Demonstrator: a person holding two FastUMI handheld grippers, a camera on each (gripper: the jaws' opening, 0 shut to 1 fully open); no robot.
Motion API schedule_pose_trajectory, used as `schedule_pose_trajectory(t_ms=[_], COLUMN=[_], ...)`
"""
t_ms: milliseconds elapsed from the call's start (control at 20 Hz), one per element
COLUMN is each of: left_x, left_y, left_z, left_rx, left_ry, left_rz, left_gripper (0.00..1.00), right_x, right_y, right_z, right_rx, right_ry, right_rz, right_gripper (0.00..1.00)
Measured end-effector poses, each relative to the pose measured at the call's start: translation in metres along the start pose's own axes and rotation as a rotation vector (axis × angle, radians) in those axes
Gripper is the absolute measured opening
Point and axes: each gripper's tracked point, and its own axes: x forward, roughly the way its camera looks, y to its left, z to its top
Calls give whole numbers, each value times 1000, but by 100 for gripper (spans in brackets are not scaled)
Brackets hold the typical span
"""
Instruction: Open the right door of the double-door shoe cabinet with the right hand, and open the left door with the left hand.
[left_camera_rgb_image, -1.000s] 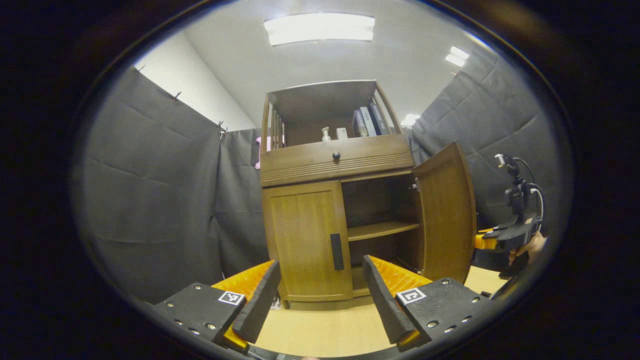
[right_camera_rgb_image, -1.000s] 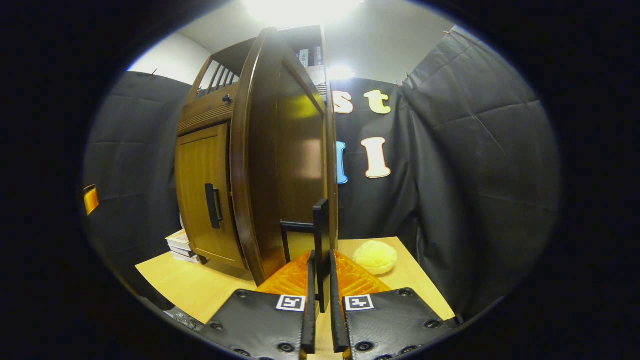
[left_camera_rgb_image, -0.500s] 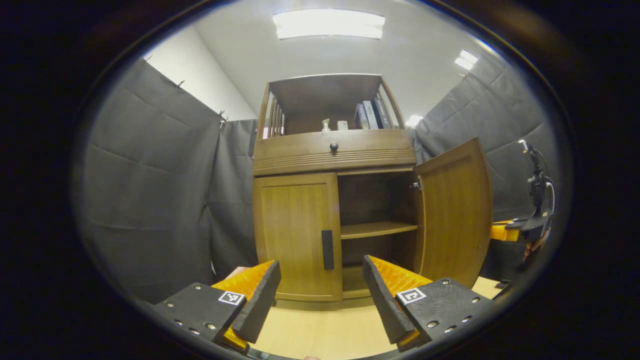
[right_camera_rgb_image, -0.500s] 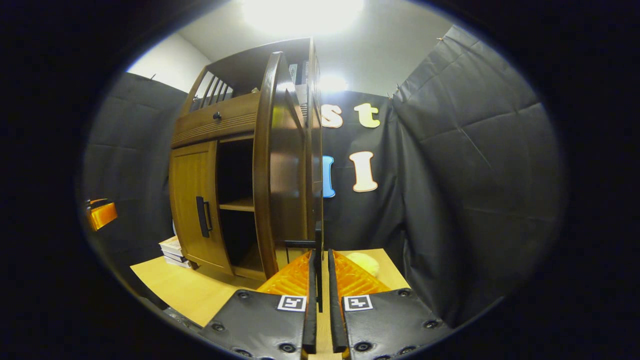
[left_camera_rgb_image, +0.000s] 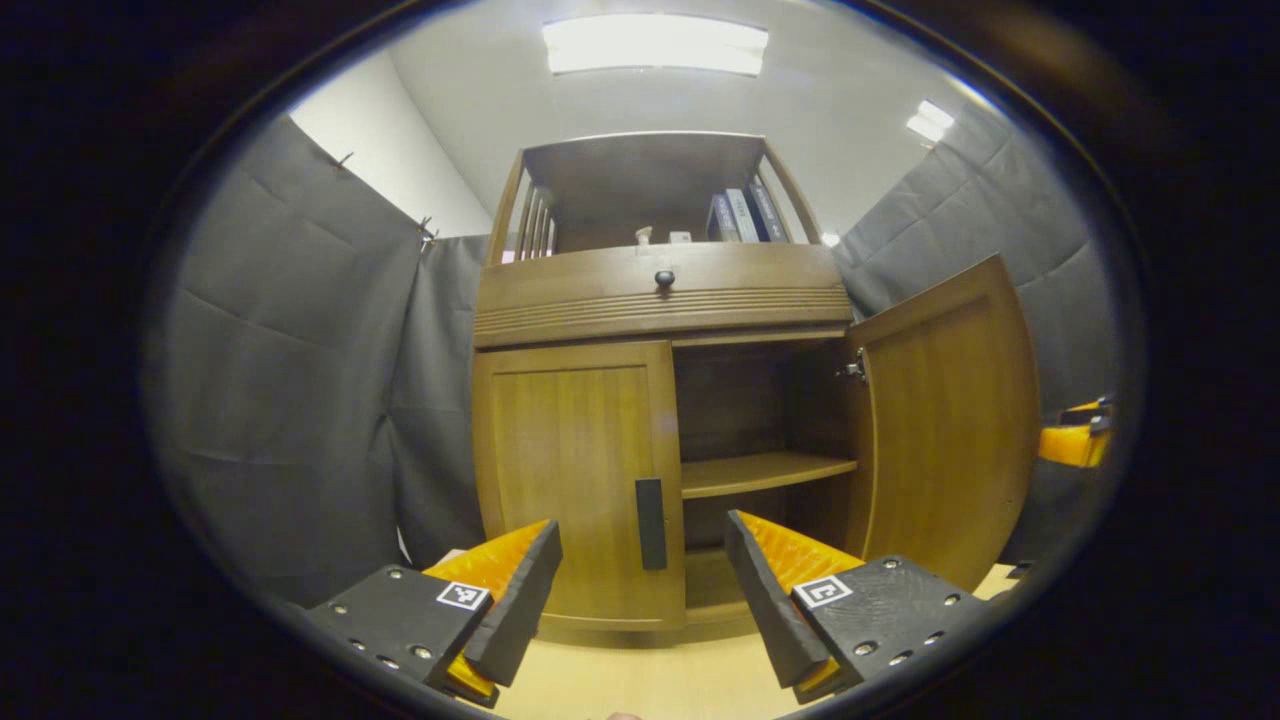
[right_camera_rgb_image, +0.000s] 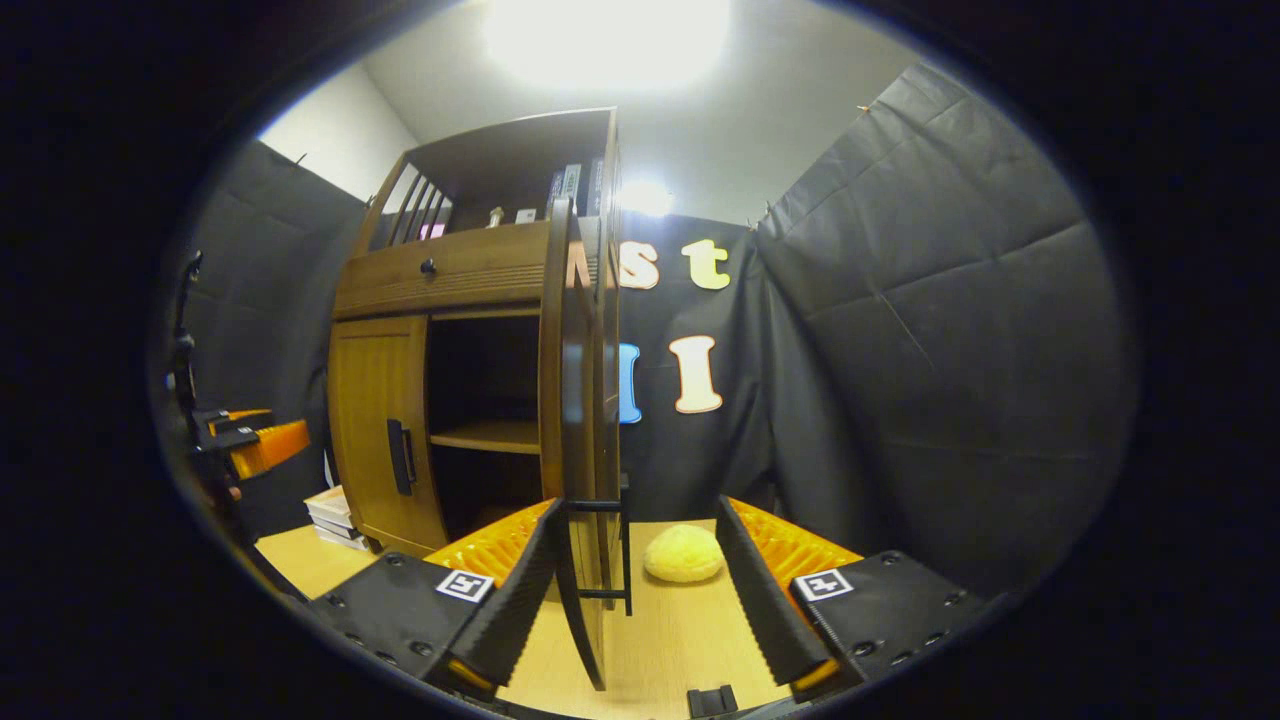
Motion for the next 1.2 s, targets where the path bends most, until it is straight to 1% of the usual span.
schedule_pose_trajectory(t_ms=[50, 100, 150, 350, 400, 450, 500, 650, 700, 750, 800, 900, 1050, 1100, 1150, 1200], left_x=[12, 24, 36, 80, 88, 97, 106, 131, 138, 144, 152, 168, 180, 185, 188, 192], left_y=[1, -2, -4, -12, -13, -12, -12, -9, -10, -10, -10, -10, -7, -7, -5, -5], left_z=[-4, -7, -10, -18, -19, -20, -21, -31, -34, -39, -42, -49, -63, -67, -72, -75], left_rx=[-3, -2, 2, 12, 9, 5, 1, -14, -18, -19, -17, -27, -59, -63, -64, -63], left_ry=[3, 6, 7, 3, 0, -3, -4, 6, 12, 17, 23, 39, 64, 72, 80, 88], left_rz=[-8, -18, -25, -52, -56, -58, -59, -63, -67, -71, -74, -79, -84, -85, -86, -88], left_gripper=[96, 96, 96, 96, 96, 96, 96, 96, 96, 96, 94, 94, 94, 94, 94, 96], right_x=[-6, -10, -14, -28, -30, -32, -35, -41, -43, -44, -44, -44, -43, -41, -41, -41], right_y=[-1, -3, -3, 2, 2, 3, 6, 9, 10, 10, 10, 12, 9, 10, 10, 10], right_z=[2, 5, 7, 9, 8, 8, 8, 10, 11, 11, 12, 10, 5, 4, 2, 3], right_rx=[7, 6, 5, -12, -17, -20, -22, -28, -29, -31, -33, -43, -43, -40, -42, -46], right_ry=[-8, -16, -22, -15, -11, -9, -10, -13, -13, -13, -12, -5, 12, 15, 16, 16], right_rz=[-13, -25, -38, -67, -77, -79, -80, -88, -91, -99, -104, -110, -128, -132, -135, -137], right_gripper=[96, 98, 94, 94, 98, 98, 94, 94, 98, 98, 94, 94, 94, 98, 94, 94])
